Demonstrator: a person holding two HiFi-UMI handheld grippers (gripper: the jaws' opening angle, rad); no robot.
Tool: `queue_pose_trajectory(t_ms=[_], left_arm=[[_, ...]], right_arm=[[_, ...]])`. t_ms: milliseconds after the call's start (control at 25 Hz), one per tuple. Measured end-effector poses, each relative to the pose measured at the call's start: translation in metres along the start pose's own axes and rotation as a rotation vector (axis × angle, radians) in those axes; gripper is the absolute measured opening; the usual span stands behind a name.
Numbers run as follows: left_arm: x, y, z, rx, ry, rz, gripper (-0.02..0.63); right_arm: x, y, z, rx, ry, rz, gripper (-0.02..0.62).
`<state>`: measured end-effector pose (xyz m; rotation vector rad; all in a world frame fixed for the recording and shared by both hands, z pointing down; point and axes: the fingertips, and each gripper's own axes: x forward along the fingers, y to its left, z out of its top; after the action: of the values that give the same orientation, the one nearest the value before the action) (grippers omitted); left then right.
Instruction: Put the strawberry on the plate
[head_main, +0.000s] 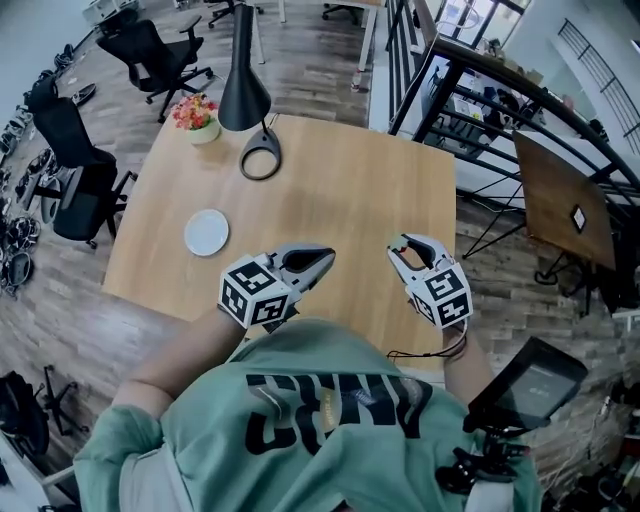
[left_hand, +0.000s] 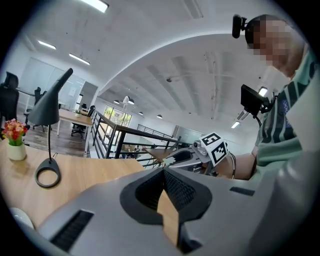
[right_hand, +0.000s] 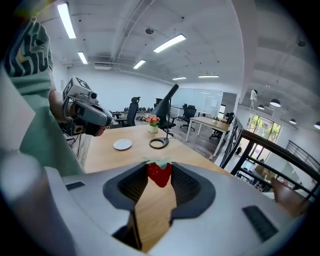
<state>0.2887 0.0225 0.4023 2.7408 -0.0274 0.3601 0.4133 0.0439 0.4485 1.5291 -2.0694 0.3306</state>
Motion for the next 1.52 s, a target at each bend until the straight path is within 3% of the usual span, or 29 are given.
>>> queue_pose_trajectory(t_ms=[440,800,1120,1520], left_arm=[[-0.109,0.048,0.006,0.011,-0.025,-0.044,0.002],[-0.189,0.096,0.007,-0.020,-0.058,-0.024,0.002],[-0.255,0.160,-0.004,-0.072,-0.095,0.082,0.002],[-0.333,0.255,-0.026,-0.129,-0.137,0.286,0.002]], right_arm=[[0.043,0.082,0.061,0.017,0.001,-0.032,0.147],[0.095,0.145,0.114,-0.018,0.012,0.009,0.147],[0.168,0.190,0.148,-0.070,0.027,0.113,0.147],[0.278,0.241,0.190,-0.153,0.029,0.276,0.147]])
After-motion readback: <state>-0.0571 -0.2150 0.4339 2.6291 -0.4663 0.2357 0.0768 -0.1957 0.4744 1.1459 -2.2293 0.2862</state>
